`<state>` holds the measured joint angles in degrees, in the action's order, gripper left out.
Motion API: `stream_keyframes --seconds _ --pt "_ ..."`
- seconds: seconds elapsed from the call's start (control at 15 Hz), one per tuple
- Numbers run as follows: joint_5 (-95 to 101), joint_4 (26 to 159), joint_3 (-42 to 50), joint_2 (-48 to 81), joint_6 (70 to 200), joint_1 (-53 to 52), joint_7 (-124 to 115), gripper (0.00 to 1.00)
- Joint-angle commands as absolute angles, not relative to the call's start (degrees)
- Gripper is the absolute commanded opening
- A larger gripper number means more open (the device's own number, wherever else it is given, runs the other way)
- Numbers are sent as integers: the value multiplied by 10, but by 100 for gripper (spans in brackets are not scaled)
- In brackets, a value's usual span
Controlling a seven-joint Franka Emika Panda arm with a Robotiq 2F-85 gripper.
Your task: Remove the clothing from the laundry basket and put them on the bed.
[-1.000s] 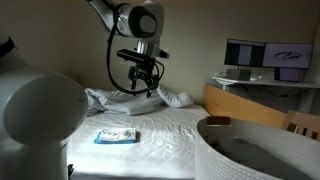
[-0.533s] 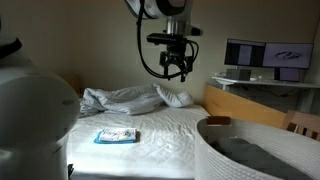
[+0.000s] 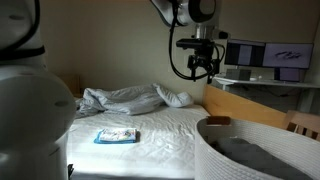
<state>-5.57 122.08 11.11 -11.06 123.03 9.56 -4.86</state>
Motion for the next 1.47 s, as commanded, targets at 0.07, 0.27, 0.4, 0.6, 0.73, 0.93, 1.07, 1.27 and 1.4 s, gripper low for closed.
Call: stream_keyframes --seconds 0.07,0.27,0.4,0.6,0.73,0.93,1.07,1.27,1.4 --pt "-51 1137 121 -6 1228 117 -137 100" --pt "-56 1103 139 34 1221 132 -181 100" --pt "-57 1083 155 57 1212 144 -200 100" --pt "-58 1065 172 88 1197 158 -221 100" --pt "-54 1055 182 109 1181 165 -242 100" --pt "-51 1040 195 138 1152 169 -282 100" --pt "-54 1029 200 166 1129 170 -308 100" --pt "-61 1012 205 207 1096 172 -334 100" --pt "-80 995 200 241 1049 180 -327 100"
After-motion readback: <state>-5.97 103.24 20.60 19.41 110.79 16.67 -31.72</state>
